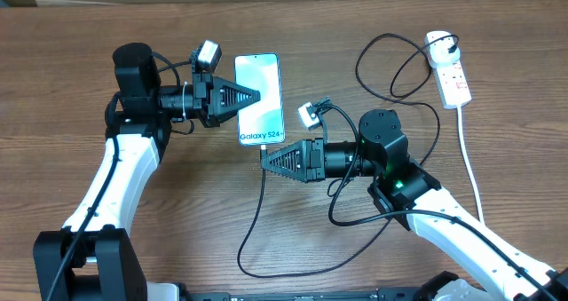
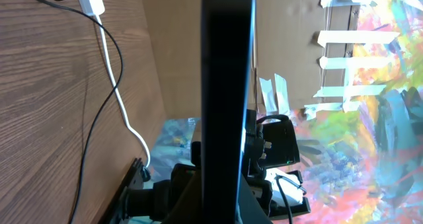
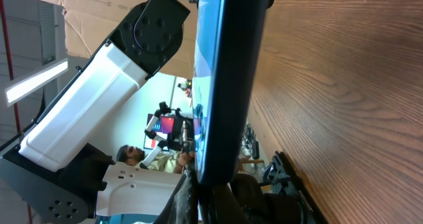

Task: Plug charger to phone and switch on socket

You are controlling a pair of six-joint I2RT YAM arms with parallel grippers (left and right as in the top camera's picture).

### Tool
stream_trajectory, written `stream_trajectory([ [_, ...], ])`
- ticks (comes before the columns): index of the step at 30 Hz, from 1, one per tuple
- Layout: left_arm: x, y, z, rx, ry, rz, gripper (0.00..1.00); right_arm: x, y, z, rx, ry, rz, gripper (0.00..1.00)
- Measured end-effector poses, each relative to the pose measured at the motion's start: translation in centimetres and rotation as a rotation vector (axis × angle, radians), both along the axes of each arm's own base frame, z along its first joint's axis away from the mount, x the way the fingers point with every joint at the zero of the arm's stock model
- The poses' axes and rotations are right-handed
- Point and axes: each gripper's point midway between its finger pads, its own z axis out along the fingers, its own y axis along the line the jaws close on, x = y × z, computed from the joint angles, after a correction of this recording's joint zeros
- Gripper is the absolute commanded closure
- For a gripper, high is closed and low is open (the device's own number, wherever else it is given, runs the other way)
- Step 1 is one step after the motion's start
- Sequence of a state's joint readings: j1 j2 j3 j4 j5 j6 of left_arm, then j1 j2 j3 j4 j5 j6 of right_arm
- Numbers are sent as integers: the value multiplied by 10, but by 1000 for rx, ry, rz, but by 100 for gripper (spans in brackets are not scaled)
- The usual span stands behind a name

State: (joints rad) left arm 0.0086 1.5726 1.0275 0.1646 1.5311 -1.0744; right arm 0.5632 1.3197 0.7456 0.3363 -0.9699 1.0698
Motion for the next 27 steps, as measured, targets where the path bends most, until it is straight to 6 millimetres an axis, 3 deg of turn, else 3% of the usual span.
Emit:
stream_trajectory([
  [27, -1, 0, -1, -1, 15, -2, 96, 0, 0, 0, 0, 3, -3, 96],
])
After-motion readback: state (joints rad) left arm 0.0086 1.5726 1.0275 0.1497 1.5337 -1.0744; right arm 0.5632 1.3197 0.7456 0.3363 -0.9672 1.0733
